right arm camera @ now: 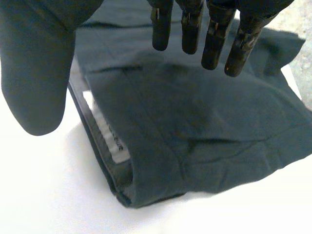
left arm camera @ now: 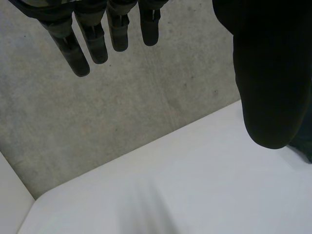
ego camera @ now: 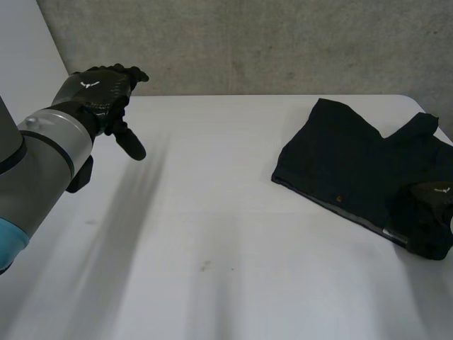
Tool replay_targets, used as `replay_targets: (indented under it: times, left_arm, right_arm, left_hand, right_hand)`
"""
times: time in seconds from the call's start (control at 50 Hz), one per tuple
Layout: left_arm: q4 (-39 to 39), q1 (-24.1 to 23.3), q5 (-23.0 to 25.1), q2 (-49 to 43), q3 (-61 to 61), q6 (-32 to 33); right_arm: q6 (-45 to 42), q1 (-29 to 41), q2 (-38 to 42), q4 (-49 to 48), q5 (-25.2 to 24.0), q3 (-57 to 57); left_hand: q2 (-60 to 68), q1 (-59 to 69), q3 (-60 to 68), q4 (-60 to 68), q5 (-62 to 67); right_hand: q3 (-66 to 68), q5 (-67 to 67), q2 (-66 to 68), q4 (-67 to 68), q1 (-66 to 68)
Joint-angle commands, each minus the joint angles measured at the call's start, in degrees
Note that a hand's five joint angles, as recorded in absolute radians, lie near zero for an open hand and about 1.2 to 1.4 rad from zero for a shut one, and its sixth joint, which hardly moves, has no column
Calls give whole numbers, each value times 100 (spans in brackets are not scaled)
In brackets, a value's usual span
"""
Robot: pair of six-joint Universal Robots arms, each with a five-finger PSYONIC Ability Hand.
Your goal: Fold the shorts.
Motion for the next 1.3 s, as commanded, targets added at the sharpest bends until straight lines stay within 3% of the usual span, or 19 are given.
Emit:
replay_targets:
  times: [0.02, 0.1, 0.14, 0.16, 0.22, 0.44, 0.6, 0.8, 0.9, 0.96, 0.98, 1.06, 1.18, 1.3]
  left_arm:
    - [3, 0, 2, -16, -7, -6]
    - [3, -9, 2, -16, -7, -6]
    - [12, -9, 2, -16, -7, -6]
    - [3, -9, 2, -16, -7, -6]
    - [3, -9, 2, -16, -7, -6]
    - [3, 0, 2, 54, 11, -6]
    - [3, 26, -7, 107, 90, -6]
    - [3, 377, -7, 256, 335, -6]
    - [3, 633, 19, 335, 362, -23]
    - [12, 677, 19, 344, 371, -24]
    - [12, 677, 19, 353, 371, -24]
    - [47, 659, 19, 362, 353, -24]
    - [47, 624, 28, 353, 292, -50]
    - [47, 536, 54, 187, 239, -59]
  right_arm:
    - [16, -77, 331, -649, 15, 224]
    - [16, -86, 489, -790, 33, 206]
    - [16, -86, 533, -852, 24, 198]
    - [16, -86, 577, -922, 7, 198]
    - [7, -86, 639, -1054, 15, 198]
    - [-266, 282, 288, -1089, 77, 48]
    - [147, 2268, -117, -818, 322, -970]
    - [481, 4737, 515, -114, 814, -3131]
    - [446, 4898, 735, -17, 1253, -3485]
    - [429, 4898, 797, 18, 1587, -3415]
    - [429, 4889, 815, 18, 1806, -3310]
    - [525, 4618, 981, -17, 2133, -3091]
    - [1227, 4081, 1289, -61, 1914, -3054]
    - [1816, 3616, 1569, -157, 1239, -3221]
  left_hand:
    - [-138, -47, -209, -172, -260]
    - [-138, -47, -209, -172, -260]
    - [-138, -47, -209, -172, -260]
    - [-138, -47, -209, -172, -260]
    - [-138, -47, -209, -172, -260]
    - [-138, -47, -209, -172, -260]
    - [-139, -48, -210, -172, -260]
    - [-139, -48, -210, -172, -260]
    - [-138, -47, -209, -172, -260]
    - [-143, -52, -214, -177, -264]
    - [-143, -52, -214, -177, -264]
    - [-143, -52, -214, -177, -264]
    - [-143, -52, -214, -177, -264]
    - [-143, -52, -214, -177, -264]
  right_hand:
    - [1138, 1122, 1208, 1206, 1438]
    - [2163, 2147, 2233, 2230, 2463]
    - [3438, 3421, 3508, 3505, 3737]
    - [4744, 4727, 4814, 4811, 5044]
    - [6496, 6480, 6566, 6564, 6796]
    - [6500, 6484, 6570, 6568, 6800]
    - [6500, 6484, 6570, 6568, 6800]
    - [6500, 6484, 6570, 6568, 6800]
    - [6500, 6484, 6570, 6568, 6800]
    - [4043, 4027, 4113, 4110, 4343]
    - [2585, 2569, 2655, 2652, 2885]
    - [843, 827, 913, 910, 1143]
    - [165, 149, 235, 232, 465]
    - [449, 433, 520, 517, 749]
